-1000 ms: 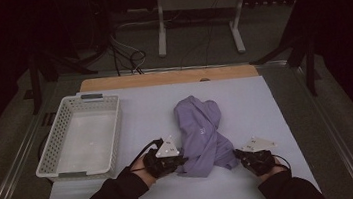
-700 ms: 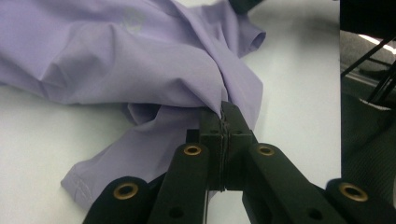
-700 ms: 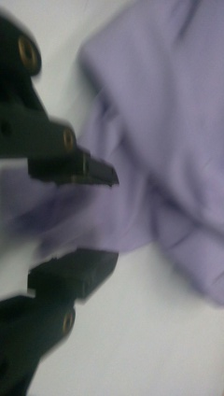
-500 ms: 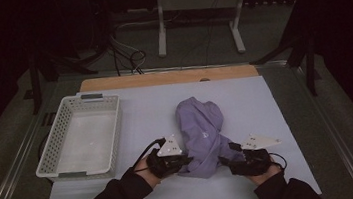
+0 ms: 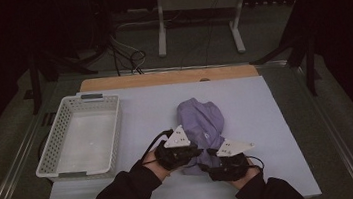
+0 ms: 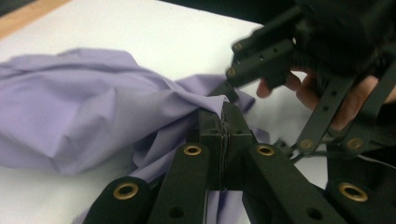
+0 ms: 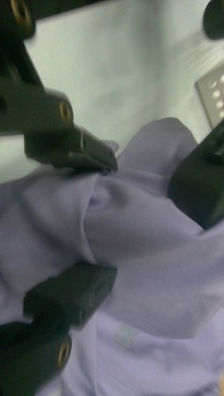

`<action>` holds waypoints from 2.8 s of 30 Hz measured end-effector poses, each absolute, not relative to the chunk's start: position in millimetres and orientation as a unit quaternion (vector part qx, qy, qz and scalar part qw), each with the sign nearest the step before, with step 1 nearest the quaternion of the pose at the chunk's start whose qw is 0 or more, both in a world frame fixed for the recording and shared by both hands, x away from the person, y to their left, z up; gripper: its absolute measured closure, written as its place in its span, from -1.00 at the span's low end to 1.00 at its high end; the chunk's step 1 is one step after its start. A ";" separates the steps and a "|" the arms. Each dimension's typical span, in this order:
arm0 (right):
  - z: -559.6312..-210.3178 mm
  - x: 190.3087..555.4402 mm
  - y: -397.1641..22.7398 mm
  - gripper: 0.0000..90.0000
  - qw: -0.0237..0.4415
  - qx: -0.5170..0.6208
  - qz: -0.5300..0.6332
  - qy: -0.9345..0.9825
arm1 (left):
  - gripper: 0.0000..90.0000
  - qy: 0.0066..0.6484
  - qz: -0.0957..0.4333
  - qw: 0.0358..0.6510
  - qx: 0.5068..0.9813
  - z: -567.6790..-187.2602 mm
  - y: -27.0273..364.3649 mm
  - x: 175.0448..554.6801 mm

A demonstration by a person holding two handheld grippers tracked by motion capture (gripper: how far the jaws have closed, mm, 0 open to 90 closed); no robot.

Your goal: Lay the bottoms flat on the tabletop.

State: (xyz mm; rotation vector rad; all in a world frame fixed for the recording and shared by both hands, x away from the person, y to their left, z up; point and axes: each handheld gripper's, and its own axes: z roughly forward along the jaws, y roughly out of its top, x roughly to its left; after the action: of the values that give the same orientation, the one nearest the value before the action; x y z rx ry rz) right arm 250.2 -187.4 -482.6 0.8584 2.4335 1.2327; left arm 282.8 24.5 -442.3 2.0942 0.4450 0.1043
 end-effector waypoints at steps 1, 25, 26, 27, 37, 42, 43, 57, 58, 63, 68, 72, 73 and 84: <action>-481.7 249.9 -187.4 0.32 0.147 0.295 0.425 0.843 | 0.98 0.181 0.044 0.480 0.857 -441.5 24.3 283.0; -436.9 270.2 -254.7 0.91 0.222 0.372 0.475 0.766 | -0.12 0.213 0.043 0.446 0.868 -491.4 7.4 297.5; -436.8 270.7 -257.2 0.91 0.224 0.378 0.476 0.762 | -0.13 0.212 0.041 0.443 0.870 -494.1 4.6 298.4; -436.8 271.2 -259.4 0.91 0.227 0.379 0.476 0.761 | -0.13 0.214 0.039 0.440 0.871 -497.0 1.3 299.7; -433.3 274.1 -273.0 0.91 0.236 0.394 0.480 0.747 | -0.18 0.217 0.065 0.413 0.882 -519.6 -28.9 312.9; -428.4 276.2 -289.6 0.91 0.241 0.412 0.489 0.730 | -0.18 0.220 0.072 0.408 0.883 -522.8 -33.6 321.5; -428.1 276.6 -292.5 0.91 0.241 0.414 0.489 0.729 | -0.18 0.222 0.071 0.411 0.881 -523.7 -36.0 323.0; -429.5 277.6 -297.3 0.91 0.238 0.421 0.490 0.725 | 0.99 0.198 0.082 0.411 0.886 -524.4 -59.8 334.3; -429.5 278.0 -298.4 0.90 0.238 0.420 0.492 0.725 | 0.99 0.200 0.088 0.413 0.884 -515.9 -50.0 334.0; -429.0 277.6 -302.8 0.90 0.234 0.427 0.493 0.721 | 1.00 0.207 0.114 0.411 0.880 -494.3 -17.9 327.0; -426.5 277.2 -302.9 0.90 0.237 0.425 0.491 0.723 | 1.00 0.226 0.132 0.407 0.875 -476.9 12.7 322.8; -423.4 276.3 -307.4 0.90 0.241 0.426 0.491 0.721 | 1.00 0.245 0.150 0.429 0.856 -453.4 43.2 318.6; -422.4 276.5 -308.9 0.90 0.243 0.426 0.490 0.721 | 1.00 0.249 0.163 0.432 0.851 -443.5 53.7 315.4; -437.2 258.3 -329.2 0.91 0.236 0.423 0.459 0.745 | 1.00 0.259 0.145 0.435 0.850 -423.4 117.0 250.8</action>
State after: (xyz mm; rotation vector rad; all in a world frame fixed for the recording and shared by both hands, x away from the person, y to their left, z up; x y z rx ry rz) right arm 258.3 -329.2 -437.2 1.1590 2.0438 1.2578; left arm 250.8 117.0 -423.4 2.1158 0.6447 0.3618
